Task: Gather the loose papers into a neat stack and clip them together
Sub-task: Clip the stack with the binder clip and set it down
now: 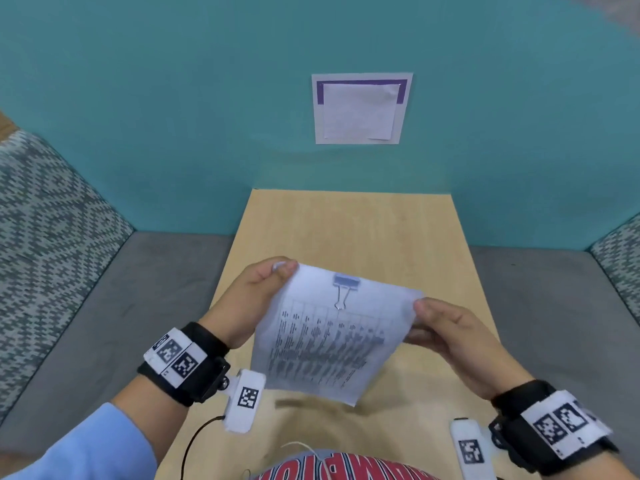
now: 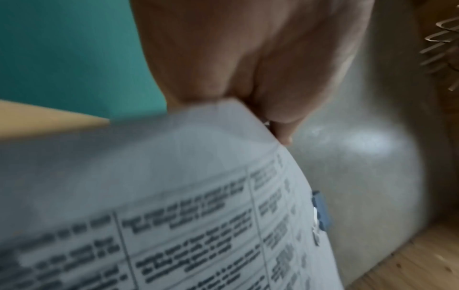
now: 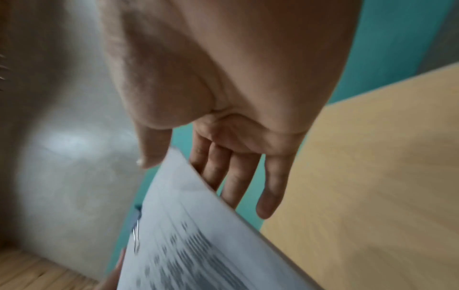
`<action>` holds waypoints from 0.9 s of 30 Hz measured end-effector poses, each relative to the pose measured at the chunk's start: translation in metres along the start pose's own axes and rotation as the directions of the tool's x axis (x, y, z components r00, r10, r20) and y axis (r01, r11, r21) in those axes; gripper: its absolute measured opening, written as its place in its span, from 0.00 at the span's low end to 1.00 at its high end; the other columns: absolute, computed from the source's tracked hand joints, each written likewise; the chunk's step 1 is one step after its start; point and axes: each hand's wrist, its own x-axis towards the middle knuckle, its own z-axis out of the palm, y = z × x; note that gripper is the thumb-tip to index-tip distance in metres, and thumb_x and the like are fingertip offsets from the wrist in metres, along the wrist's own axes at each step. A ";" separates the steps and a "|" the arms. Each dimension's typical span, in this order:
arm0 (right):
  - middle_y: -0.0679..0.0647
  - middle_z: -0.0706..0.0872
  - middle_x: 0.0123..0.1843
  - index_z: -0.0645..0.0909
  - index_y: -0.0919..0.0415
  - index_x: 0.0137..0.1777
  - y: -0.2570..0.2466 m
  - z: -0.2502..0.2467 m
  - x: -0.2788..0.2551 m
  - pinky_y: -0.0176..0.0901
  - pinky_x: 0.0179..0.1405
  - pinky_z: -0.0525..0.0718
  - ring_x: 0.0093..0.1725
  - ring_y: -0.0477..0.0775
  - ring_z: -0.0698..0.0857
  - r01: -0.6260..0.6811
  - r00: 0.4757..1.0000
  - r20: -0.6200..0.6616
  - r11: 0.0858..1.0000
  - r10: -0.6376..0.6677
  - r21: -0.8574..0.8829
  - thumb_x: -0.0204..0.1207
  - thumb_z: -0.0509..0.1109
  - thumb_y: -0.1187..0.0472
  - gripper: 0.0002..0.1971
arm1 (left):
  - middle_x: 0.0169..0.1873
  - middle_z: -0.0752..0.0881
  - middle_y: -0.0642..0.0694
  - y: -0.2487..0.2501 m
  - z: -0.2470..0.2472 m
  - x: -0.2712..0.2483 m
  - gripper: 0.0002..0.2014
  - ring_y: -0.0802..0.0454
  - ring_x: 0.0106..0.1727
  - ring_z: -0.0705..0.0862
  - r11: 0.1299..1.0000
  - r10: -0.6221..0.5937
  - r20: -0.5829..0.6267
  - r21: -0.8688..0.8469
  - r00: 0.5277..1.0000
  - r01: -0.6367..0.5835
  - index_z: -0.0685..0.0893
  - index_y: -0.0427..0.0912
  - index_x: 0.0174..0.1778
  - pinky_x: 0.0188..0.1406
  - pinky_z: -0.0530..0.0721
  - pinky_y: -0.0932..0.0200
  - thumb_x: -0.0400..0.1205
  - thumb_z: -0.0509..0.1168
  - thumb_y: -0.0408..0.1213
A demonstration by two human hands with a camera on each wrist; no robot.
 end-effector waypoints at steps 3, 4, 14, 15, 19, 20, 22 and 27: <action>0.64 0.92 0.67 0.86 0.66 0.71 0.037 0.013 0.007 0.59 0.69 0.87 0.67 0.69 0.90 -0.066 0.996 0.062 0.998 0.065 0.008 0.85 0.68 0.58 0.18 | 0.38 0.89 0.46 -0.004 0.005 0.018 0.14 0.53 0.38 0.87 0.993 -0.016 -0.107 -0.118 0.994 0.003 0.84 0.35 0.52 0.41 0.85 0.57 0.94 0.60 0.42; 0.62 0.92 0.68 0.86 0.64 0.72 0.045 0.017 0.011 0.60 0.69 0.87 0.68 0.68 0.90 -0.072 0.996 0.053 0.997 0.071 0.014 0.86 0.68 0.60 0.18 | 0.42 0.91 0.46 -0.008 0.004 0.025 0.14 0.51 0.42 0.90 0.984 -0.047 -0.136 -0.176 0.990 0.023 0.84 0.38 0.55 0.46 0.86 0.54 0.93 0.60 0.45; 0.62 0.93 0.65 0.83 0.65 0.70 0.077 -0.004 0.057 0.56 0.55 0.92 0.57 0.62 0.93 -0.225 0.937 -0.202 0.934 0.286 0.278 0.87 0.70 0.65 0.14 | 0.76 0.84 0.61 -0.131 0.012 -0.005 0.21 0.56 0.78 0.80 0.909 -0.416 0.061 0.005 0.907 0.417 0.75 0.59 0.81 0.84 0.71 0.46 0.91 0.66 0.44; 0.64 0.93 0.64 0.83 0.66 0.70 0.087 -0.007 0.058 0.54 0.49 0.92 0.53 0.62 0.93 -0.291 0.922 -0.187 0.925 0.339 0.243 0.87 0.70 0.67 0.14 | 0.73 0.84 0.62 -0.137 0.015 -0.005 0.20 0.59 0.75 0.80 0.896 -0.442 0.024 -0.019 0.896 0.443 0.75 0.57 0.81 0.80 0.70 0.50 0.92 0.64 0.42; 0.63 0.94 0.60 0.81 0.63 0.69 0.126 -0.004 0.057 0.52 0.41 0.93 0.47 0.60 0.95 -0.424 0.878 -0.186 0.897 0.441 0.126 0.86 0.69 0.71 0.13 | 0.70 0.86 0.50 -0.172 0.009 0.016 0.13 0.50 0.72 0.82 0.835 -0.549 -0.085 -0.086 0.831 0.543 0.78 0.47 0.73 0.75 0.74 0.47 0.92 0.65 0.36; 0.62 0.94 0.61 0.81 0.62 0.69 0.133 -0.002 0.060 0.52 0.40 0.93 0.49 0.61 0.95 -0.418 0.876 -0.215 0.902 0.432 0.112 0.86 0.69 0.72 0.13 | 0.71 0.86 0.47 -0.181 0.007 0.024 0.13 0.47 0.73 0.83 0.833 -0.553 -0.104 -0.083 0.827 0.547 0.78 0.46 0.72 0.70 0.78 0.47 0.92 0.65 0.35; 0.61 0.93 0.63 0.80 0.60 0.71 0.141 -0.002 0.075 0.56 0.42 0.94 0.54 0.63 0.94 -0.382 0.882 -0.263 0.920 0.392 0.089 0.87 0.68 0.72 0.15 | 0.72 0.86 0.45 -0.194 0.005 0.040 0.14 0.47 0.71 0.84 0.840 -0.542 -0.130 -0.080 0.830 0.536 0.78 0.48 0.74 0.57 0.80 0.53 0.92 0.66 0.35; 0.59 0.92 0.64 0.75 0.51 0.80 0.172 -0.012 0.114 0.70 0.60 0.91 0.62 0.62 0.92 -0.348 0.886 -0.375 0.925 0.272 -0.152 0.83 0.73 0.68 0.27 | 0.72 0.87 0.47 -0.224 -0.001 0.068 0.24 0.42 0.73 0.85 0.803 -0.591 -0.154 -0.023 0.792 0.595 0.74 0.52 0.82 0.75 0.81 0.38 0.90 0.68 0.36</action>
